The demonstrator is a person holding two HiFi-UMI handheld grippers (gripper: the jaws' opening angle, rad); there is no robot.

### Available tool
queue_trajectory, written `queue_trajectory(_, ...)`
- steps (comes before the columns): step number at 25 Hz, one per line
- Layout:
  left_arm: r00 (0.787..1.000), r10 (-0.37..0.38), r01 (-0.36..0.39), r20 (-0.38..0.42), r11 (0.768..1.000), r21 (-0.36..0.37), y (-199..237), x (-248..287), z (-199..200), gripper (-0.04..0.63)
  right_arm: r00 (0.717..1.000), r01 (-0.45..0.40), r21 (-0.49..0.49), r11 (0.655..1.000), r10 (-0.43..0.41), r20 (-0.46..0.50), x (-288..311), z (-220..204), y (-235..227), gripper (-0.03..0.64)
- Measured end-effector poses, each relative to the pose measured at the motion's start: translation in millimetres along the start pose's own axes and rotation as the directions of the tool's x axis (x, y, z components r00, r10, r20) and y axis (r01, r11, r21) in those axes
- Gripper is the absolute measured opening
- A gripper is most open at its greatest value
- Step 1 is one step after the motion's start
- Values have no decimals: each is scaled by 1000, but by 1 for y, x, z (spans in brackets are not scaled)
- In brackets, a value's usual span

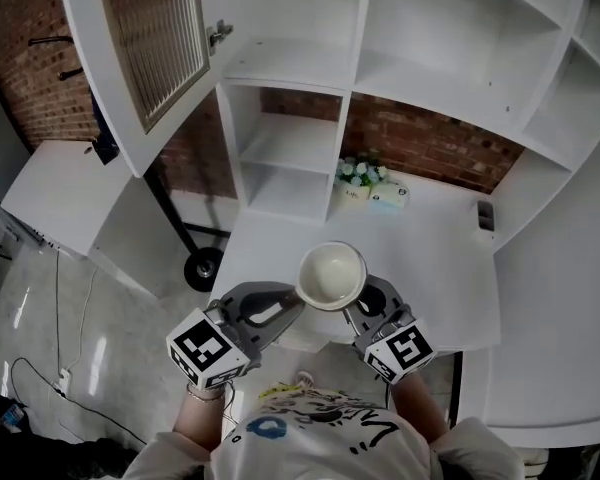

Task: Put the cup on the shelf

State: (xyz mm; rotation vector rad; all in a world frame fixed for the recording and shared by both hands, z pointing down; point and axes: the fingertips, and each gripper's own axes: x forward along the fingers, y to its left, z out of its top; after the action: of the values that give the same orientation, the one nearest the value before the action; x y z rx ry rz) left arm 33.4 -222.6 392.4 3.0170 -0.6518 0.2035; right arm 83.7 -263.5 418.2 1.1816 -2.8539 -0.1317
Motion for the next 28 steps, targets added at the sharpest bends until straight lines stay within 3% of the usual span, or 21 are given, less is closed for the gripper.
queue_trajectory(13, 997, 72, -72, 14, 997, -19, 77, 17, 16, 55, 1000, 3, 5, 1000, -3, 20, 61, 9, -48, 28)
queue_trajectory(28, 996, 60, -62, 72, 998, 26, 176, 35, 62, 55, 988, 130, -55, 990, -125, 90, 140, 51, -115, 28)
